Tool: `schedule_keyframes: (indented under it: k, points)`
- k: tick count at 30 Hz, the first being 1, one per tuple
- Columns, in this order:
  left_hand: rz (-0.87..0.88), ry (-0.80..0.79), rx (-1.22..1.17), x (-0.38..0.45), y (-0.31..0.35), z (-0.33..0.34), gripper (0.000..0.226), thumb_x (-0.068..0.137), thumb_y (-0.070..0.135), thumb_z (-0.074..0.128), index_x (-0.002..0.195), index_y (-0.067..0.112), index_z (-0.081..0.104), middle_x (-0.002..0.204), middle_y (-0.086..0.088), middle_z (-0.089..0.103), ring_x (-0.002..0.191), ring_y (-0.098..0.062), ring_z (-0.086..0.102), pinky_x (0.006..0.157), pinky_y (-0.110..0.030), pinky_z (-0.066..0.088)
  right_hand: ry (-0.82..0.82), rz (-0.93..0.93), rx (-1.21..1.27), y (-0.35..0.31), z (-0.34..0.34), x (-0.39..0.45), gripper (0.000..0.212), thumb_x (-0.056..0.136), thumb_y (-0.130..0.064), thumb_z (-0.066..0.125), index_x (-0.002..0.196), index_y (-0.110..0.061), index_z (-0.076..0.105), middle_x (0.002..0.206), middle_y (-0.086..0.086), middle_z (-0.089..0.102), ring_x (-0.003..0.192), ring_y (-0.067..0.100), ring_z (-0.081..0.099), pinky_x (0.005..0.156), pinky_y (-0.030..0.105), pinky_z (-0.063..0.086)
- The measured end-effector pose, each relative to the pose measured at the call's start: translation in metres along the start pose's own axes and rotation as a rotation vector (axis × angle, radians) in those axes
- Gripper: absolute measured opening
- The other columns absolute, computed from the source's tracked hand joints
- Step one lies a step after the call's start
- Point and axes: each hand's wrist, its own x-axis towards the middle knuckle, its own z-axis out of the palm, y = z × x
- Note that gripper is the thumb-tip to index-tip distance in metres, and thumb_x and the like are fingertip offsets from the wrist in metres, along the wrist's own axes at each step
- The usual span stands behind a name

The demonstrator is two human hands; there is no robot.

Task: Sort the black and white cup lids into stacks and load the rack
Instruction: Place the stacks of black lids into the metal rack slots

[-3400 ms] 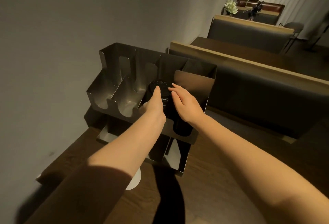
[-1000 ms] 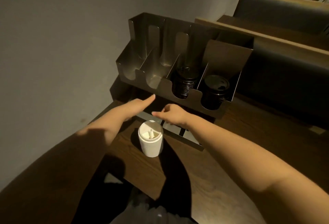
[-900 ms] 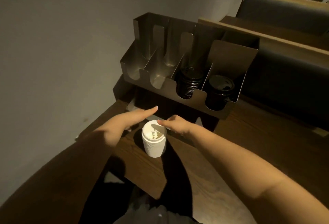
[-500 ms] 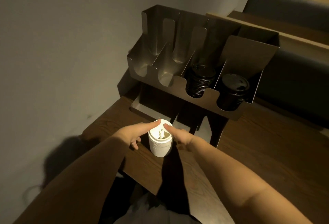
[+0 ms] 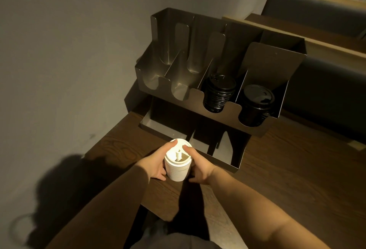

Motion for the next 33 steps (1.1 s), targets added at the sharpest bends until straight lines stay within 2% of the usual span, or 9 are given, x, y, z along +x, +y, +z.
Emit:
schedule_keyframes:
  k: [5, 8, 12, 16, 20, 26, 29, 31, 33]
  points:
    - [-0.006, 0.059, -0.103, 0.003, 0.008, 0.013, 0.098, 0.046, 0.066, 0.08, 0.131, 0.025, 0.052, 0.127, -0.013, 0.058, 0.118, -0.039, 0.05, 0.103, -0.057, 0.037, 0.015, -0.059, 0.178, -0.01, 0.008, -0.008, 0.037, 0.093, -0.051, 0.046, 0.103, -0.018, 0.06, 0.1, 0.007, 0.065, 0.093, 0.022, 0.057, 0.079, 0.032, 0.043]
    - [0.018, 0.092, -0.082, -0.01, 0.037, 0.017, 0.088, 0.056, 0.067, 0.076, 0.13, 0.025, 0.052, 0.126, -0.013, 0.057, 0.116, -0.039, 0.05, 0.1, -0.059, 0.039, 0.058, -0.057, 0.204, -0.032, 0.012, -0.018, 0.039, 0.09, -0.055, 0.047, 0.095, -0.019, 0.059, 0.097, 0.009, 0.06, 0.09, 0.025, 0.053, 0.089, 0.039, 0.039]
    - [0.091, 0.159, 0.013, -0.058, 0.092, 0.023, 0.075, 0.073, 0.067, 0.064, 0.132, 0.024, 0.048, 0.126, -0.014, 0.054, 0.114, -0.042, 0.049, 0.095, -0.059, 0.043, 0.04, -0.124, 0.215, -0.076, 0.024, -0.037, 0.052, 0.084, -0.06, 0.051, 0.116, -0.02, 0.058, 0.114, 0.013, 0.057, 0.106, 0.031, 0.051, 0.096, 0.048, 0.04]
    - [0.236, 0.184, 0.06, -0.109, 0.131, 0.033, 0.08, 0.079, 0.069, 0.054, 0.144, 0.026, 0.035, 0.144, -0.017, 0.041, 0.127, -0.05, 0.04, 0.098, -0.063, 0.038, -0.015, -0.275, 0.123, -0.134, 0.034, -0.082, 0.033, 0.09, -0.052, 0.047, 0.093, -0.02, 0.057, 0.098, 0.012, 0.058, 0.091, 0.03, 0.053, 0.094, 0.052, 0.04]
    - [0.343, 0.158, 0.091, -0.152, 0.162, 0.04, 0.076, 0.081, 0.07, 0.049, 0.143, 0.028, 0.035, 0.144, -0.019, 0.042, 0.127, -0.052, 0.041, 0.098, -0.064, 0.039, -0.04, -0.388, -0.012, -0.177, 0.038, -0.115, 0.03, 0.09, -0.054, 0.048, 0.094, -0.025, 0.054, 0.106, 0.011, 0.055, 0.098, 0.033, 0.053, 0.093, 0.058, 0.044]
    - [0.497, 0.14, 0.158, -0.189, 0.201, 0.048, 0.065, 0.085, 0.067, 0.046, 0.137, 0.028, 0.041, 0.124, -0.012, 0.055, 0.111, -0.043, 0.053, 0.094, -0.064, 0.042, -0.026, -0.576, -0.134, -0.231, 0.033, -0.137, 0.062, 0.081, -0.056, 0.058, 0.132, -0.024, 0.047, 0.13, 0.013, 0.052, 0.117, 0.04, 0.049, 0.094, 0.066, 0.04]
    - [0.576, 0.136, 0.124, -0.191, 0.212, 0.059, 0.049, 0.086, 0.062, 0.049, 0.124, 0.031, 0.045, 0.112, -0.004, 0.056, 0.102, -0.035, 0.055, 0.083, -0.059, 0.047, -0.05, -0.661, -0.199, -0.247, 0.023, -0.139, 0.06, 0.081, -0.058, 0.058, 0.131, -0.025, 0.05, 0.128, 0.01, 0.057, 0.118, 0.037, 0.052, 0.092, 0.062, 0.044]
    - [0.593, 0.133, 0.06, -0.184, 0.213, 0.067, 0.048, 0.085, 0.06, 0.054, 0.122, 0.03, 0.048, 0.117, -0.003, 0.057, 0.105, -0.032, 0.056, 0.07, -0.049, 0.049, -0.047, -0.697, -0.231, -0.25, 0.017, -0.135, 0.061, 0.081, -0.059, 0.057, 0.131, -0.025, 0.052, 0.127, 0.008, 0.06, 0.117, 0.033, 0.055, 0.091, 0.057, 0.047]
    - [0.594, 0.121, -0.024, -0.174, 0.209, 0.075, 0.051, 0.084, 0.056, 0.058, 0.126, 0.028, 0.048, 0.124, -0.005, 0.056, 0.106, -0.031, 0.054, 0.072, -0.048, 0.048, -0.007, -0.709, -0.271, -0.248, 0.011, -0.129, 0.063, 0.081, -0.061, 0.054, 0.132, -0.024, 0.051, 0.126, 0.006, 0.062, 0.117, 0.03, 0.056, 0.095, 0.052, 0.046]
